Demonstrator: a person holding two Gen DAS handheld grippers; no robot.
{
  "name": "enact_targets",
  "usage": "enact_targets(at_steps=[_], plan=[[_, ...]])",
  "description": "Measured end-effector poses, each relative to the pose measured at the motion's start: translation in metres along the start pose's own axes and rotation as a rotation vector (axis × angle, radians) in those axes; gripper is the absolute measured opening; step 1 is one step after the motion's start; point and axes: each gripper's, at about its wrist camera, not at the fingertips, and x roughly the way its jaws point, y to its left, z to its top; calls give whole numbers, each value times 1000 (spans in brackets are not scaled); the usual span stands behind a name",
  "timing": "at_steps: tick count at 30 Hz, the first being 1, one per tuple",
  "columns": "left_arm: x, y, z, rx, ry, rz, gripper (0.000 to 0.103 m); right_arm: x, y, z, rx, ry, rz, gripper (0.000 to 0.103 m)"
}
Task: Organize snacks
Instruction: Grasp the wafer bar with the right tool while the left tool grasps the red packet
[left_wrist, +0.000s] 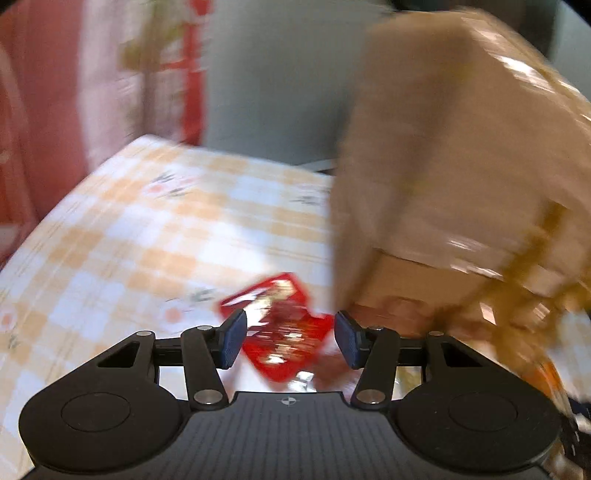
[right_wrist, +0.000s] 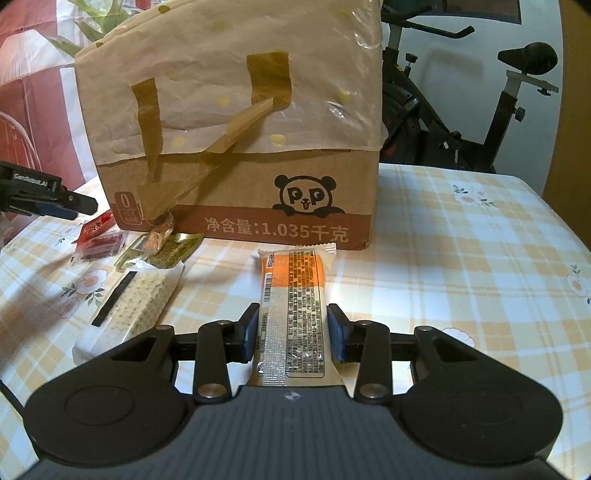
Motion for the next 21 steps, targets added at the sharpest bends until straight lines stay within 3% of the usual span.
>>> enact_targets(at_steps=[4, 11, 18, 21], plan=[[12, 7, 5, -99, 5, 9, 64, 0, 0, 0, 1, 1, 2, 40], [28, -3, 11, -119, 31, 70, 65, 0, 0, 0, 2, 1, 2, 41], [32, -19, 1, 17, 39, 138, 68, 1, 0, 0, 6, 0, 4, 41], [26, -21, -6, 75, 32, 152, 60, 1, 0, 0, 6, 1, 6, 41]])
